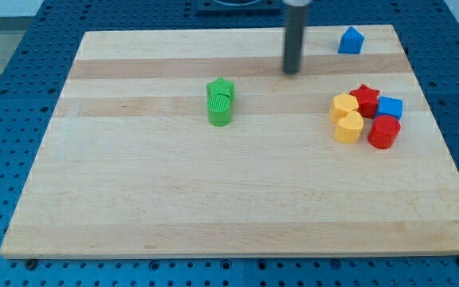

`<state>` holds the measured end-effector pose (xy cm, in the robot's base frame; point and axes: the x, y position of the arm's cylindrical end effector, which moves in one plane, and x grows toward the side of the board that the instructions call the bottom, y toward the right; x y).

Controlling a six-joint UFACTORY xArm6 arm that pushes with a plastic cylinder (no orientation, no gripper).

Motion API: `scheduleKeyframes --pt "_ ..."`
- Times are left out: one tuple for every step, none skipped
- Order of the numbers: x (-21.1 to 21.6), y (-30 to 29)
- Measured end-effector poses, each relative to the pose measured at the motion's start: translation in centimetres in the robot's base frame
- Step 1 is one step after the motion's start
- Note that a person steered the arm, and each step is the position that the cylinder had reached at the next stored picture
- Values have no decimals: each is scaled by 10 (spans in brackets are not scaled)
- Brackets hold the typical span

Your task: Move the red star towards the bottom right of the green circle

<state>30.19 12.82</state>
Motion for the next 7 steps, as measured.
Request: scheduleKeyframes --pt "1 116" --pt "28 214" --pt "44 217" --pt "67 205" --pt "88 184" --pt "89 141" --pt "84 82"
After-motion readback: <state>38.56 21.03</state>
